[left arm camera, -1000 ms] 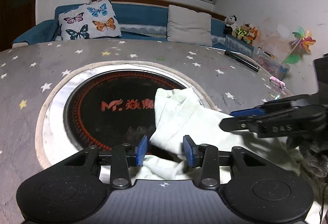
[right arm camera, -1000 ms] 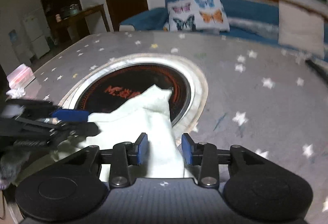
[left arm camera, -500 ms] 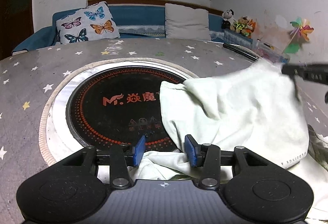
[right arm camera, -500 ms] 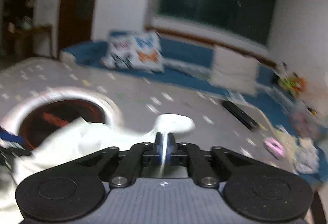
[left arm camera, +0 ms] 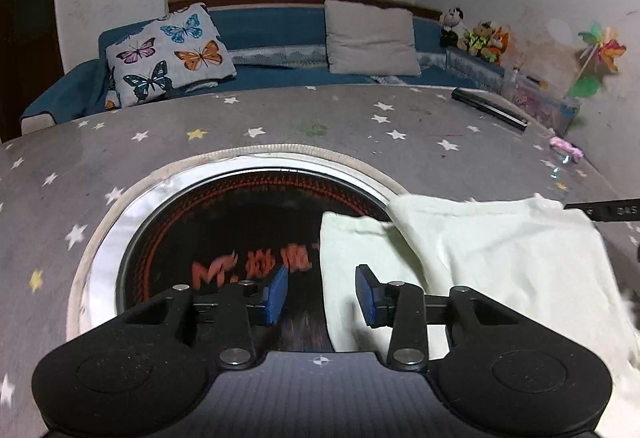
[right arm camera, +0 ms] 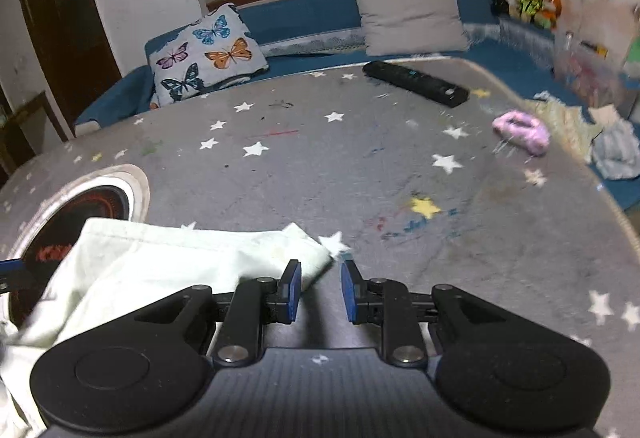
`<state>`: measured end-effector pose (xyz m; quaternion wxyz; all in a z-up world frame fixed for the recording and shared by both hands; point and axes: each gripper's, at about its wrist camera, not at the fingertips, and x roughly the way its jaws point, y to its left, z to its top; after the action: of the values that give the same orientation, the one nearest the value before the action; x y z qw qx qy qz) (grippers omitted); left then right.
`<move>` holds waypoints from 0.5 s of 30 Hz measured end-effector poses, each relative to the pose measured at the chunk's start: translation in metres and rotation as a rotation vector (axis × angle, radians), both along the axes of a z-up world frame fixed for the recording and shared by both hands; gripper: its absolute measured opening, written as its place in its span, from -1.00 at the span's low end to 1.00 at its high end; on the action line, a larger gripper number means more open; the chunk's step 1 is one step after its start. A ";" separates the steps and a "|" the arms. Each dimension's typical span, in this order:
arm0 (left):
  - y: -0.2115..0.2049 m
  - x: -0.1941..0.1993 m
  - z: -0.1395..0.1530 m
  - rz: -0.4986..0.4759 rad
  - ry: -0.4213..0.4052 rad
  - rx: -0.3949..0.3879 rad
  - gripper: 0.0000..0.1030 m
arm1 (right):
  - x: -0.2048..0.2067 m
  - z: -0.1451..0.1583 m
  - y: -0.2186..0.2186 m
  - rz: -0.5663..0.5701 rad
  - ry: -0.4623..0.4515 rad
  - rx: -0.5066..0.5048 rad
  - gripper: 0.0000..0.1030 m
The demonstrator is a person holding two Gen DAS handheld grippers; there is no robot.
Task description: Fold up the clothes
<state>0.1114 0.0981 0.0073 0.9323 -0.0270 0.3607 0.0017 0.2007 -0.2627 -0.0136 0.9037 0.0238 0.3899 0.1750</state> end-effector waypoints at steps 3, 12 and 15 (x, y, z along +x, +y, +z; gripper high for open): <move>-0.003 0.023 -0.007 -0.022 0.019 0.033 -0.23 | 0.007 0.002 0.007 0.016 0.006 0.024 -0.59; -0.014 0.056 -0.024 -0.081 0.061 0.063 -0.41 | 0.017 0.005 0.019 0.051 0.002 0.004 -0.58; -0.015 0.060 -0.025 -0.086 0.060 0.062 -0.42 | 0.018 0.004 0.019 0.053 0.000 0.000 -0.58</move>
<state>0.1715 0.0828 -0.0177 0.9206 0.0174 0.3891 -0.0262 0.2191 -0.2434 -0.0092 0.8989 0.0134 0.3904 0.1987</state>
